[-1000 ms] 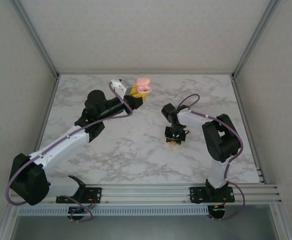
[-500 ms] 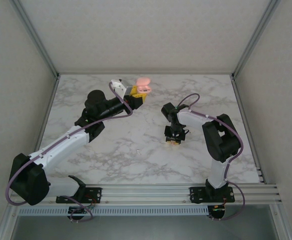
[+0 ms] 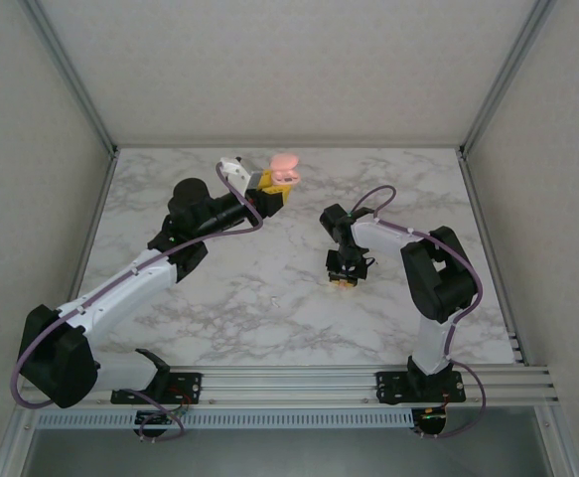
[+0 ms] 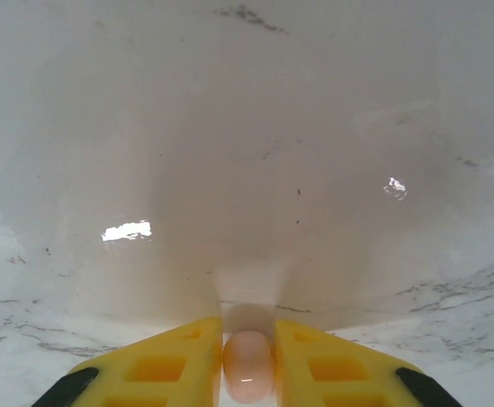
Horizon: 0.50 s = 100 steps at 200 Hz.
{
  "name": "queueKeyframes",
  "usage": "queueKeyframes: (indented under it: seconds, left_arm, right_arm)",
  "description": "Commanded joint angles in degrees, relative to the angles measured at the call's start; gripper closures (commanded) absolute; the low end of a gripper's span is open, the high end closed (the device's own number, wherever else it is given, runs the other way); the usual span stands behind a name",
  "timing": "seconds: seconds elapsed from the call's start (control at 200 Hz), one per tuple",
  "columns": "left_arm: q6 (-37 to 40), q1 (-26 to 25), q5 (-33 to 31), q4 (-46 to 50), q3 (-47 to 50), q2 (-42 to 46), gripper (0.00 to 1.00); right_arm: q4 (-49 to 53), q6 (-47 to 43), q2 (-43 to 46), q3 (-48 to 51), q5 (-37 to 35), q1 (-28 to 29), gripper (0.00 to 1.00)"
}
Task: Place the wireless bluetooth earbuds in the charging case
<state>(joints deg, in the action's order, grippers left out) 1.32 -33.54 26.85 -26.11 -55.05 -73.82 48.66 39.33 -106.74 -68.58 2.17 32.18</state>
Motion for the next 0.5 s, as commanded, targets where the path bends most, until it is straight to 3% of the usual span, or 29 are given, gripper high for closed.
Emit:
queueKeyframes:
  seconds: [0.0, 0.496]
  left_arm:
    - [0.3, 0.4, -0.1, 0.0, -1.8, 0.7, 0.81]
    - [0.2, 0.5, -0.1, 0.0, -1.7, 1.0, 0.81]
  right_arm:
    - [1.1, -0.8, -1.0, 0.0, -0.2, 0.3, 0.77]
    - [1.2, -1.0, -1.2, 0.3, -0.9, 0.4, 0.77]
